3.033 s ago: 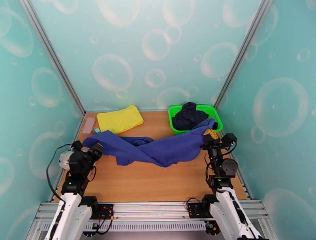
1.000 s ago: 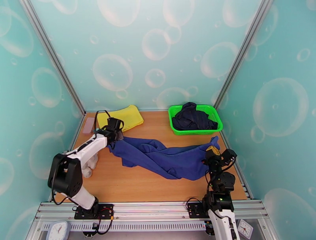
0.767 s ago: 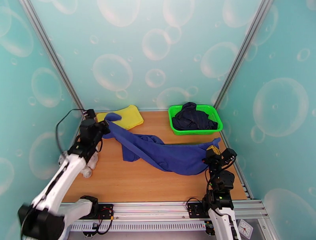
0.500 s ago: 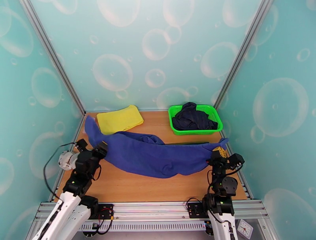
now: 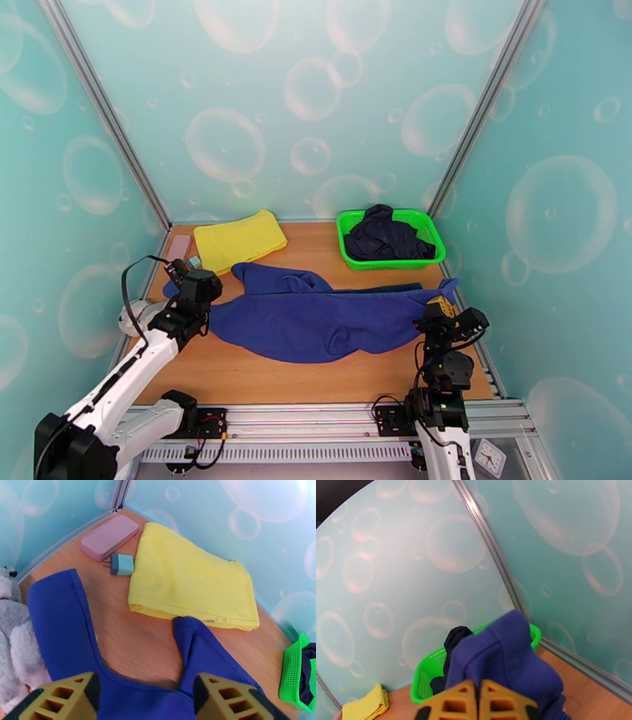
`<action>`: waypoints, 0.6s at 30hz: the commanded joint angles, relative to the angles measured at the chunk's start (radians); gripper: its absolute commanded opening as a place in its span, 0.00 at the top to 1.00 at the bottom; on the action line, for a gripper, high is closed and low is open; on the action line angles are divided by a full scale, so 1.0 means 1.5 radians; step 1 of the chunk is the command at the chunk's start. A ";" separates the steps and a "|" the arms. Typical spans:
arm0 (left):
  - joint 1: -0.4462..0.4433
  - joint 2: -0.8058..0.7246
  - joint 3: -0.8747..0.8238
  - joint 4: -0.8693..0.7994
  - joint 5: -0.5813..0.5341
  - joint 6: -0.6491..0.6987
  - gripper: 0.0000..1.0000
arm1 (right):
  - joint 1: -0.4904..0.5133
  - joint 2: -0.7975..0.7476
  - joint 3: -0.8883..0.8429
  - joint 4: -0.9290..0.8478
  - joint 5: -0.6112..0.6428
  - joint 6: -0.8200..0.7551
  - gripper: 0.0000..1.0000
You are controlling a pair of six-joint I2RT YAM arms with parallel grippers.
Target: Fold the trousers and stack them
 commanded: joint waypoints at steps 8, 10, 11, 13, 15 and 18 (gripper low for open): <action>0.002 0.364 0.266 -0.147 0.123 0.161 0.31 | -0.003 0.007 -0.012 0.024 -0.021 0.014 1.00; -0.065 0.382 0.253 -0.143 0.116 0.163 0.29 | -0.004 0.009 -0.011 0.024 -0.020 0.013 1.00; -0.090 0.381 0.240 -0.133 0.120 0.156 0.28 | -0.004 0.010 -0.012 0.023 -0.021 0.014 1.00; -0.127 0.359 0.198 -0.091 0.137 0.133 0.28 | -0.004 0.012 -0.015 0.024 -0.025 0.016 1.00; -0.135 0.341 0.158 -0.050 0.163 0.124 0.28 | -0.004 0.014 -0.014 0.024 -0.028 0.018 1.00; -0.135 0.345 0.131 -0.018 0.179 0.141 0.26 | -0.004 0.016 -0.013 0.024 -0.031 0.018 1.00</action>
